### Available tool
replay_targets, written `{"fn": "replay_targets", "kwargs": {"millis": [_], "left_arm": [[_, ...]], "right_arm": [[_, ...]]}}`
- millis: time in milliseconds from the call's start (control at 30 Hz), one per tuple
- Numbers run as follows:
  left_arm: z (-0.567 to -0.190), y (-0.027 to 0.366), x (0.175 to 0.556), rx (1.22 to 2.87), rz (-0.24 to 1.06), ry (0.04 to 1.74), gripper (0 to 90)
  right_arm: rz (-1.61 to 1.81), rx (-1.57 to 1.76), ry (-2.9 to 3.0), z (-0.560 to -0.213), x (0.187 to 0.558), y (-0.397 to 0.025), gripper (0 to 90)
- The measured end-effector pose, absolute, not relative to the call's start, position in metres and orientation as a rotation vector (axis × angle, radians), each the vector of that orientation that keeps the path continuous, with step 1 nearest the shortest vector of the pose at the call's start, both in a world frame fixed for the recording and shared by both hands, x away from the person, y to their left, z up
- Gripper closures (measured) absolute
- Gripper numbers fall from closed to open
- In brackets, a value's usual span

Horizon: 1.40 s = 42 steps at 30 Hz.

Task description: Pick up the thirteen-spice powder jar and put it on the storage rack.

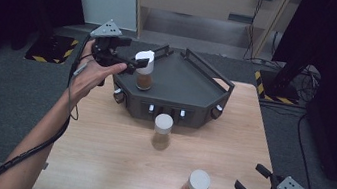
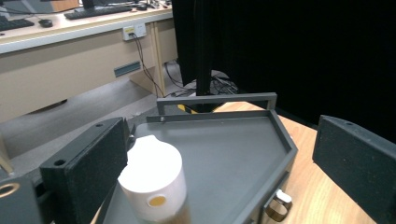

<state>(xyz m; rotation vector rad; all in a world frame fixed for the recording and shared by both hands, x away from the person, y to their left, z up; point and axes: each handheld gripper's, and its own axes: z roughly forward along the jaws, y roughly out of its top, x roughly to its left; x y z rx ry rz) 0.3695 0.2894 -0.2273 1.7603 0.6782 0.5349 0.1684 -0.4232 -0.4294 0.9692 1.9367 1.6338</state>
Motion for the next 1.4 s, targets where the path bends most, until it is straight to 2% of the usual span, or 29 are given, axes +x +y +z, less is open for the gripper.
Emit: {"fn": "replay_targets", "kwargs": {"millis": [600, 1400], "left_arm": [[-0.259, 0.301, 0.326, 1.736, 0.491, 0.550, 1.9], [-0.325, 0.320, 0.266, 1.739, 0.509, 0.547, 1.8]], "right_arm": [[1.629, 0.968, 1.942, -0.429, 0.169, -0.423, 1.5], [1.619, 0.966, 1.947, -0.428, 0.169, -0.421, 1.6]]}}
